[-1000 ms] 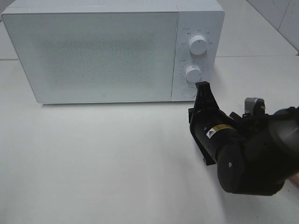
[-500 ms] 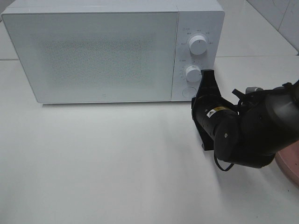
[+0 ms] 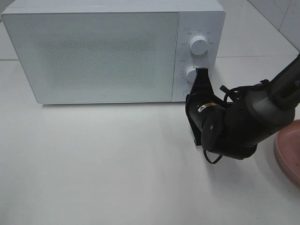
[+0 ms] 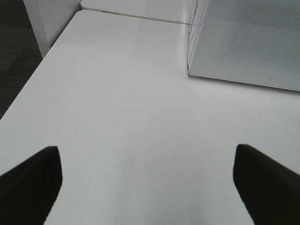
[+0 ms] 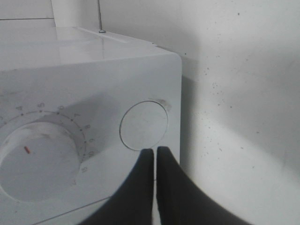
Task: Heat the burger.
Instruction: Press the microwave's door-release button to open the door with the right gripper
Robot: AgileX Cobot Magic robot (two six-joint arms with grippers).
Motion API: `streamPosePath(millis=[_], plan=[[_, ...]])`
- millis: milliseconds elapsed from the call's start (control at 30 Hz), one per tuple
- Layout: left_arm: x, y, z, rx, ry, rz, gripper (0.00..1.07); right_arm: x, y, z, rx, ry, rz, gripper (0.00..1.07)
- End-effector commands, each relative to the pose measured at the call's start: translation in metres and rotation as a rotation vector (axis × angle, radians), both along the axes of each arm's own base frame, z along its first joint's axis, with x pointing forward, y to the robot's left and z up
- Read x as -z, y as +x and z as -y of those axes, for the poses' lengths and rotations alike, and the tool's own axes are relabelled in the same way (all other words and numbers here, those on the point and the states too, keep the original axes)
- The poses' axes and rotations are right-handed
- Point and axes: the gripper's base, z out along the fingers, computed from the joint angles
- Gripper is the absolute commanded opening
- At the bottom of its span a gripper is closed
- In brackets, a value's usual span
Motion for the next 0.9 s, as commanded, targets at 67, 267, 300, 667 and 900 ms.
streamPosePath(millis=[67,267,300,667,900], plan=[[0.000,-0.002,0.000,0.003,-0.002,0.028,0.91,-0.001,0.008,0.002,0.019,0.010,0.013,0.00],[0.000,-0.002,0.000,0.003,-0.002,0.028,0.91,-0.001,0.019,0.006,0.039,0.011,0.022,0.00],[0.000,-0.002,0.000,0.003,-0.002,0.028,0.91,0.003,0.022,0.002,0.016,0.007,0.011,0.00],[0.000,-0.002,0.000,0.003,-0.002,0.028,0.91,0.011,0.029,0.004,0.042,0.010,-0.001,0.00],[0.000,-0.002,0.000,0.003,-0.002,0.028,0.91,0.007,0.036,0.004,0.050,0.014,0.022,0.00]])
